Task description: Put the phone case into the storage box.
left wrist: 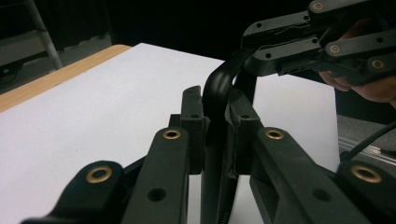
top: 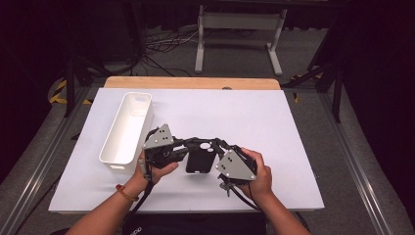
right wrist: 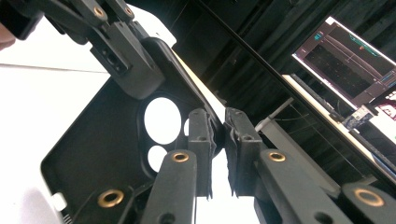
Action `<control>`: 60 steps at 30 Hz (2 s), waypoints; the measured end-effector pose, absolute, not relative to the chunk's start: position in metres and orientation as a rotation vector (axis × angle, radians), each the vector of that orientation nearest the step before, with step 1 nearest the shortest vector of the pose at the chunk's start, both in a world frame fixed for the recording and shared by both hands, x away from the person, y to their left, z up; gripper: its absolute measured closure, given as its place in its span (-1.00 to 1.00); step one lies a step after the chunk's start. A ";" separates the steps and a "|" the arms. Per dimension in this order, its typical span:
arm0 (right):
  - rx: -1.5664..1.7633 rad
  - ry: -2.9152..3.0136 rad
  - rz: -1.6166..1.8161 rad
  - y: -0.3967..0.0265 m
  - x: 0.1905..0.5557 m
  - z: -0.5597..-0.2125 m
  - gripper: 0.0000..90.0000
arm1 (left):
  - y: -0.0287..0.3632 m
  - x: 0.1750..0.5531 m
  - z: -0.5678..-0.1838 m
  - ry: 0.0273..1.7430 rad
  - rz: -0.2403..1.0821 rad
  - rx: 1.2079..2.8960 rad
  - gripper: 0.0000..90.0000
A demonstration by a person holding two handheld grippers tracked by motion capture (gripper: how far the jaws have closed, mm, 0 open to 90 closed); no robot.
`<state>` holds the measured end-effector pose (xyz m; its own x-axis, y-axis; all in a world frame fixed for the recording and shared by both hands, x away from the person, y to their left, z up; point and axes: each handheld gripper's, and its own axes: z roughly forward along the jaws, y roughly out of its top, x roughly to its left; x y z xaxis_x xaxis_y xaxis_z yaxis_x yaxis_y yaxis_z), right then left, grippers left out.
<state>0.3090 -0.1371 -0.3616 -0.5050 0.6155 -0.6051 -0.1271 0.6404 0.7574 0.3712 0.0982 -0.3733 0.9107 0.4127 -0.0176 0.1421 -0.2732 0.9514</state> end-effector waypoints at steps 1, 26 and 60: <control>0.387 1.892 0.966 -0.137 0.309 -0.362 0.82 | 0.099 0.370 -0.373 0.409 0.280 1.842 0.80; 0.516 1.906 1.114 -0.148 0.318 -0.362 0.20 | 0.121 0.374 -0.366 0.420 0.316 1.779 0.81; 0.679 1.947 1.140 -0.204 0.325 -0.391 -0.66 | 0.148 0.374 -0.347 0.400 0.380 1.732 0.81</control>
